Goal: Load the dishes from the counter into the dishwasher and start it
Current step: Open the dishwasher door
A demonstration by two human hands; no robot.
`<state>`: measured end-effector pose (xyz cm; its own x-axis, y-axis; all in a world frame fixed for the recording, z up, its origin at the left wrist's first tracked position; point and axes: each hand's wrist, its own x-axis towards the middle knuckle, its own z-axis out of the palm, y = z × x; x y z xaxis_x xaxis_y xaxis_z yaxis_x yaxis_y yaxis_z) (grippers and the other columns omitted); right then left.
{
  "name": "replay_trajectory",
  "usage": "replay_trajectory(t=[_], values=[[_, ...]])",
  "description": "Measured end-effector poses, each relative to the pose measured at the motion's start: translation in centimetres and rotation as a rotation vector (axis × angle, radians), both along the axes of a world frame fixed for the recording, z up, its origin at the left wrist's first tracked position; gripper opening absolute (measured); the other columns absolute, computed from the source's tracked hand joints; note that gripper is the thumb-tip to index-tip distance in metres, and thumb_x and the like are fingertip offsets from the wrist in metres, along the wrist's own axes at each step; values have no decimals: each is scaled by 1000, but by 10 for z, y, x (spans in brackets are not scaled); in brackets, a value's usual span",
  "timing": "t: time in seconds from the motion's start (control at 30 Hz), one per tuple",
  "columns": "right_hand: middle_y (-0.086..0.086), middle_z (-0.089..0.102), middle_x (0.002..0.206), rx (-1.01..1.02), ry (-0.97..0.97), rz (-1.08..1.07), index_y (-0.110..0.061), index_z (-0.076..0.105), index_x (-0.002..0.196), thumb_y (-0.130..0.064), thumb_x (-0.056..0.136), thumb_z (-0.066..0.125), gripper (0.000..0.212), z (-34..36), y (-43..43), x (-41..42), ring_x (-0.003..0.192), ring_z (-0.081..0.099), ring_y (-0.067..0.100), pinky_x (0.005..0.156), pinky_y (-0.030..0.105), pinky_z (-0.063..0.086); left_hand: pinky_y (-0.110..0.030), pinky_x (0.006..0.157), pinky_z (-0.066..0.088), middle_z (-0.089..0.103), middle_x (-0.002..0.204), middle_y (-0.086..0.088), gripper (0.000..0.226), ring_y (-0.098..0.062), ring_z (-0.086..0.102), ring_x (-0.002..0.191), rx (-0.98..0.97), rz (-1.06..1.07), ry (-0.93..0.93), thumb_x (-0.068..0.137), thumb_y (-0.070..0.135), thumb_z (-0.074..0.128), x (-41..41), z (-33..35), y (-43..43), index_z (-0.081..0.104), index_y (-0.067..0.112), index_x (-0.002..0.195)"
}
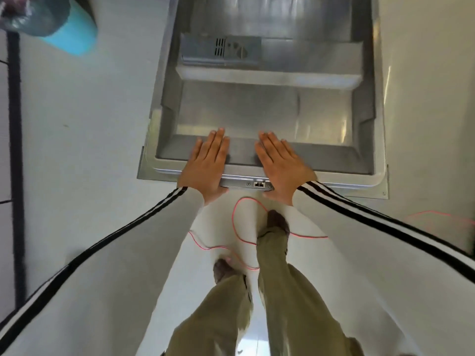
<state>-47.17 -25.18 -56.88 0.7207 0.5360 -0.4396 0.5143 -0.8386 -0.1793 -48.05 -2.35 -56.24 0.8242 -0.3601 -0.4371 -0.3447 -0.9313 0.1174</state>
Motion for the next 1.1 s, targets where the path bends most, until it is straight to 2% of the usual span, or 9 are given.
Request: replay_trajectory(t=[0.23, 0.4, 0.5, 0.8, 0.93, 1.03, 1.1], values=[[19, -4, 164, -36, -62, -62, -3, 4, 156, -37, 83, 72, 106, -93, 7, -29, 151, -2, 35, 121, 45, -1, -49, 124, 7, 1, 166, -15, 109, -32, 3, 153, 12, 20, -71, 79, 42, 71, -28, -100, 2, 5, 5, 157], [17, -9, 164, -41, -27, -230, -4, -1, 157, -25, 95, 50, 82, -139, 15, -45, 151, -8, 33, 123, 45, 1, -47, 124, -2, -8, 166, -13, 111, -30, -5, 153, 63, 101, 16, 82, 38, 70, -37, -145, -5, -5, 6, 157], [17, -13, 163, -64, 2, -294, -4, -4, 156, -23, 95, 47, 82, -154, 19, -46, 151, -11, 33, 123, 46, 0, -45, 123, -6, -8, 166, -12, 109, -30, -5, 153, 76, 128, 42, 84, 37, 69, -37, -159, -8, -6, 7, 157], [15, -14, 163, -72, 64, -309, -6, -6, 156, -23, 95, 49, 84, -152, 19, -44, 151, -11, 31, 122, 43, -4, -43, 123, -6, -12, 165, -13, 107, -30, -8, 153, 80, 135, 99, 86, 38, 67, -35, -152, -8, -8, 8, 156], [13, -16, 163, -103, 130, -290, -6, -9, 156, -37, 94, 53, 92, -138, 16, -39, 151, -14, 29, 122, 42, -5, -43, 124, -3, -15, 165, -12, 108, -29, -10, 153, 73, 131, 156, 87, 47, 65, -36, -139, -4, -9, 8, 157], [13, -12, 164, -79, 132, -272, -6, -4, 157, -48, 94, 48, 92, -113, 12, -44, 152, -11, 28, 123, 42, -3, -43, 124, -1, -12, 165, -10, 97, -27, -8, 153, 30, 136, 141, 93, 55, 51, -39, -115, -1, -5, 9, 157], [12, -5, 165, -42, 88, -301, -6, 5, 157, -50, 95, 46, 87, -91, 12, -47, 152, -5, 28, 123, 43, -1, -41, 124, -1, -12, 166, -8, 86, -25, -7, 153, 3, 145, 113, 98, 53, 40, -36, -91, -1, -5, 9, 157]])
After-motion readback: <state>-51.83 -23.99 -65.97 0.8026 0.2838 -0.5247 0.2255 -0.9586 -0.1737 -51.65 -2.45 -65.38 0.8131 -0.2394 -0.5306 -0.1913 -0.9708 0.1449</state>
